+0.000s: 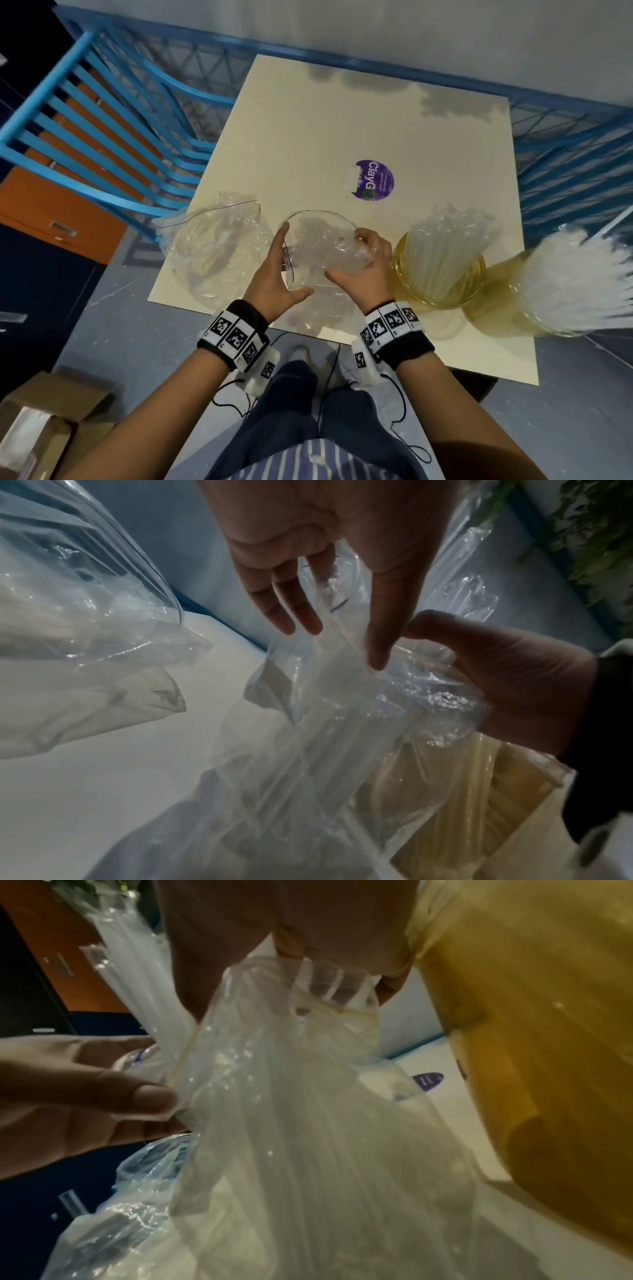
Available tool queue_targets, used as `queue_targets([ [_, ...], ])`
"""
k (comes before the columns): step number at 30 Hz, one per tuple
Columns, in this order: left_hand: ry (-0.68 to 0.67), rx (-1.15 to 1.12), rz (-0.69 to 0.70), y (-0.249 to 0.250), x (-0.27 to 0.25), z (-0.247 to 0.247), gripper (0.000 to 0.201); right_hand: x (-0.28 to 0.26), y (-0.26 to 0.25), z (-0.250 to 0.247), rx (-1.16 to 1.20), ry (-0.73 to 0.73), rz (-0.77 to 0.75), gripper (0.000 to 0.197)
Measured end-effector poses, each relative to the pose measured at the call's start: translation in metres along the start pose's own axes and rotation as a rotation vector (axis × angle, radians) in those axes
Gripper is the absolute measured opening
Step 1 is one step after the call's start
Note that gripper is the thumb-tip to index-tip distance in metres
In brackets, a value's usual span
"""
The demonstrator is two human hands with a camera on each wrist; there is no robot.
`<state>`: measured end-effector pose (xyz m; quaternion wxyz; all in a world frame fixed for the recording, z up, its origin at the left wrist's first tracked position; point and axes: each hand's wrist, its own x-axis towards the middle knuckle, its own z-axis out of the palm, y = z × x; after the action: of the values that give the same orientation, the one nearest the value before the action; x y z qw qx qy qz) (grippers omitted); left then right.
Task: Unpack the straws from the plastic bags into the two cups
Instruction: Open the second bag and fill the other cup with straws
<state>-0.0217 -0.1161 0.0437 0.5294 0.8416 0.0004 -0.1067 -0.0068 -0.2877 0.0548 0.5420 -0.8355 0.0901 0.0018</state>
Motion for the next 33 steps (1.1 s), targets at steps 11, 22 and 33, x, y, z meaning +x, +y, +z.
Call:
queue_targets([
  [11, 0.048, -0.010, -0.024, 0.003, 0.002, -0.007, 0.121, -0.004, -0.024, -0.018, 0.327, 0.064, 0.232, 0.041],
  [22, 0.025, -0.007, -0.024, 0.013, -0.001, 0.001, 0.121, -0.003, -0.061, -0.041, 0.304, -0.085, 0.129, 0.051],
  [33, 0.053, -0.012, -0.041, 0.011, 0.002, -0.001, 0.121, -0.003, -0.107, -0.109, 0.685, 0.265, -0.044, 0.061],
])
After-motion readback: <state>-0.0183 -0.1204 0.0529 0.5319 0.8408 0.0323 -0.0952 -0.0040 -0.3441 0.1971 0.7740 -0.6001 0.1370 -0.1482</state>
